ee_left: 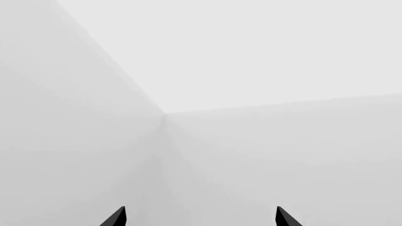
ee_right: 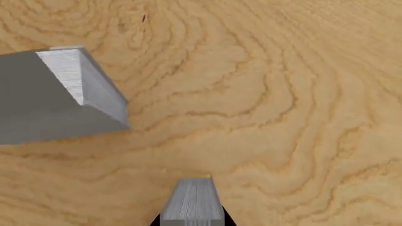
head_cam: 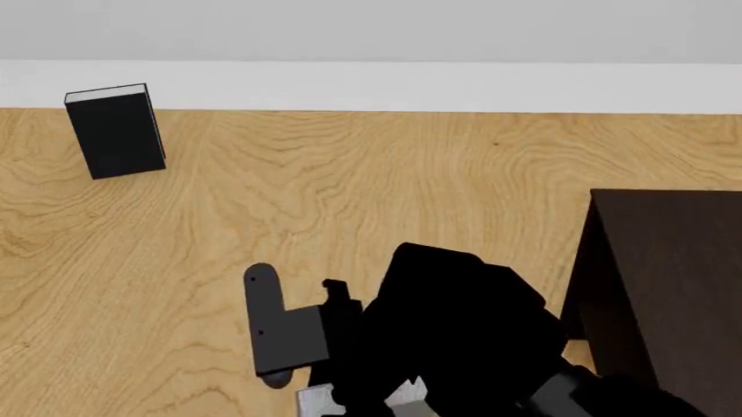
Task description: Pick up the book on the right and place it on the cabinet shelf.
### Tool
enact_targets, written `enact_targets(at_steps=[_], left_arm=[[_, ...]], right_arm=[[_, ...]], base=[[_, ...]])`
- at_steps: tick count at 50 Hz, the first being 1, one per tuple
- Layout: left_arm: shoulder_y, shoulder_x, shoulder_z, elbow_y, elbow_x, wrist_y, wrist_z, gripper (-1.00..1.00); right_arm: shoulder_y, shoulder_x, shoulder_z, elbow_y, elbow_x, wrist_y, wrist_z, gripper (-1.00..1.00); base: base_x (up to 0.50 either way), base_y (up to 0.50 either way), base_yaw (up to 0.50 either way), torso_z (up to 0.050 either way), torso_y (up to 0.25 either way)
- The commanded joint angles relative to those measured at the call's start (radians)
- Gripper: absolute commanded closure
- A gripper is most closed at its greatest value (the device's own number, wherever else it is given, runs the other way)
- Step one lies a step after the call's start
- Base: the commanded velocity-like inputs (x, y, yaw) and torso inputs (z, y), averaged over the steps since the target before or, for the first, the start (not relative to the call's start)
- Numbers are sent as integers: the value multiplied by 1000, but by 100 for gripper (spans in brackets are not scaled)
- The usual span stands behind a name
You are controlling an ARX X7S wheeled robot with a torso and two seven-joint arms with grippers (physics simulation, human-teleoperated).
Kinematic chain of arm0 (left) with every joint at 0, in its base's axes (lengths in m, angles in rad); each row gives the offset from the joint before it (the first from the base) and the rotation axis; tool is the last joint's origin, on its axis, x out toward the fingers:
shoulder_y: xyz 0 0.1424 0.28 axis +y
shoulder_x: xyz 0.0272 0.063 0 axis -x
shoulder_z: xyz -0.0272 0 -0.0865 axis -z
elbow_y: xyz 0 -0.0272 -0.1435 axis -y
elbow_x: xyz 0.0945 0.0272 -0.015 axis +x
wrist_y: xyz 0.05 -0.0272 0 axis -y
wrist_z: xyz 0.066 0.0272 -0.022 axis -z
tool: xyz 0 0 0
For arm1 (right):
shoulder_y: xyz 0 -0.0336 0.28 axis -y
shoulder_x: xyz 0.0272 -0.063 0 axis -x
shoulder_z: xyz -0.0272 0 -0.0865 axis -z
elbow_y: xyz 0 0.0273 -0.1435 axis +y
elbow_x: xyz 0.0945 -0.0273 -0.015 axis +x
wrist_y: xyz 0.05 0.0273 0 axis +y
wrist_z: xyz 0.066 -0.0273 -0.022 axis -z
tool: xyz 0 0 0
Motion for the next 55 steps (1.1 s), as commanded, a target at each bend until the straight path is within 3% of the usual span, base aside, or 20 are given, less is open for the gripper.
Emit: enact_targets(at_steps=[1, 17, 26, 31, 49, 55], left_arm=[[-21, -10, -2, 0, -14, -8, -9, -100], [-48, -22, 4, -1, -31, -16, -22, -100], [-62, -35, 5, 1, -39, -20, -27, -100], [-57, -40, 4, 2, -38, -19, -29, -100], [-45, -33, 36, -7, -27, 2, -37, -100], [-49, -31, 49, -8, -25, 7, -43, -100]], right_arm=[[93, 25, 10, -20, -28, -17, -23, 100], [215, -20, 37, 95, -36, -106, -52, 100], [238, -45, 76, 159, -49, -208, 44, 100], [220, -34, 85, 140, -103, -249, 194, 100], [81, 21, 111, -113, -421, -72, 936, 100], [24, 58, 104, -221, -496, -25, 1052, 100]], base=[[0, 0, 0, 0, 0], [0, 0, 0, 0, 1], [0, 0, 0, 0, 0], [0, 0, 0, 0, 2], [0, 0, 0, 0, 1], [0, 0, 0, 0, 2]])
